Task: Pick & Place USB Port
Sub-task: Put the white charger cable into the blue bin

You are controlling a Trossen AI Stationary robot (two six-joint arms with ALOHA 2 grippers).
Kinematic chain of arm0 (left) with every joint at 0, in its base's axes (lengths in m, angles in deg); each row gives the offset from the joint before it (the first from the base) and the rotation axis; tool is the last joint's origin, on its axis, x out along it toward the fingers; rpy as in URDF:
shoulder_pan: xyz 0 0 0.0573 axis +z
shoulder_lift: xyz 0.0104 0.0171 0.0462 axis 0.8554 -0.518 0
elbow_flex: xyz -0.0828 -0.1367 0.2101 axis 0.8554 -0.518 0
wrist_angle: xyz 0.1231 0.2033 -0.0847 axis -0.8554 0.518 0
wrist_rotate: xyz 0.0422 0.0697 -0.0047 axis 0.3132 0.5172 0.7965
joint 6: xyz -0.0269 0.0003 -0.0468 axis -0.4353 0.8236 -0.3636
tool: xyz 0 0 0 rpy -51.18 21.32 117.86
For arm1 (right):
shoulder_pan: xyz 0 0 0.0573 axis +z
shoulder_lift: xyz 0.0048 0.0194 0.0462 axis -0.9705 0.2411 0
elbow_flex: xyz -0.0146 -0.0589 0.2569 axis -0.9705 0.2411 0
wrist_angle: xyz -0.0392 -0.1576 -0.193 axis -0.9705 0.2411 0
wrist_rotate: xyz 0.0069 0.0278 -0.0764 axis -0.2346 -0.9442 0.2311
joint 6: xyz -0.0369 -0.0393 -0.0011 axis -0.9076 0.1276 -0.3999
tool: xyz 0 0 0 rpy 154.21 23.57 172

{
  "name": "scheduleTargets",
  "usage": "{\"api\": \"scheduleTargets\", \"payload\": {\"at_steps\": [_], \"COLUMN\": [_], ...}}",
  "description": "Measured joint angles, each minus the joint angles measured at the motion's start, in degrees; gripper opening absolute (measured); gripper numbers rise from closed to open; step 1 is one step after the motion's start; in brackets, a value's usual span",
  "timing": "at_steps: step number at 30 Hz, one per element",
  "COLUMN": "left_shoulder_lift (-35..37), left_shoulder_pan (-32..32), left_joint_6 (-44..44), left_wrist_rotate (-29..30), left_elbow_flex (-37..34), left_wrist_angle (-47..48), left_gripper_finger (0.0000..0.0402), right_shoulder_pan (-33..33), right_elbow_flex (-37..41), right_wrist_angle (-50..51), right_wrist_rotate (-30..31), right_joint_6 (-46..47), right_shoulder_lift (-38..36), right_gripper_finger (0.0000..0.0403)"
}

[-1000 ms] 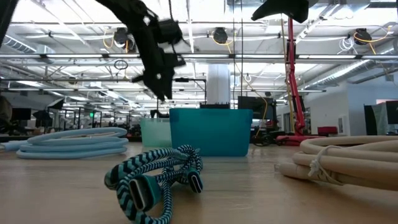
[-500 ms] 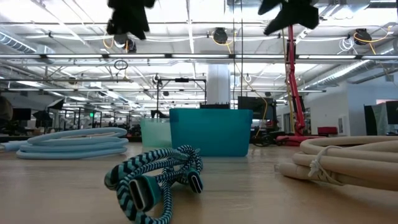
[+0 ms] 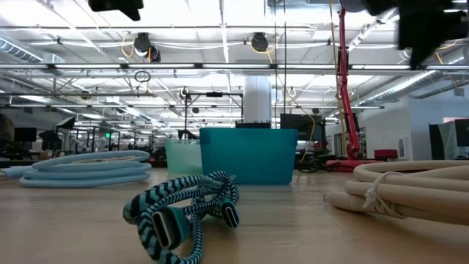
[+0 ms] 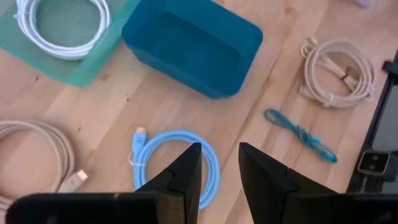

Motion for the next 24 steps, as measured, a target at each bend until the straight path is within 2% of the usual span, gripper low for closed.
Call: {"api": "scheduleTargets", "payload": {"at_steps": [7,11,16,21,24], "left_shoulder_lift": [0.02,0.02,0.0,0.0,0.0], "left_shoulder_pan": [-4.47,-6.72,-11.23,-15.94,-17.91], "left_joint_6": [-0.51,-0.17,0.43,-2.05,-3.7], "left_wrist_rotate": [1.84,2.04,3.54,7.49,8.18], "left_elbow_flex": [-0.02,-0.02,-0.02,-0.02,-0.02], "left_wrist_angle": [2.2,2.59,2.59,2.57,2.53], "left_gripper_finger": [0.0108,0.0108,0.0108,0.0108,0.0108], "right_shoulder_pan": [12.02,16.15,19.22,21.64,23.04], "right_elbow_flex": [3.26,3.71,3.71,3.71,3.71], "right_wrist_angle": [-0.9,-2.26,-5.53,-3.43,-3.17], "right_wrist_rotate": [-3.24,-8.0,-13.28,-17.99,-17.63], "right_joint_6": [23.61,33.79,40.29,45.21,47.89], "right_shoulder_lift": [4.93,9.2,13.48,16.54,18.31], "right_gripper_finger": [0.0212,0.0212,0.0212,0.0212,0.0212]}}
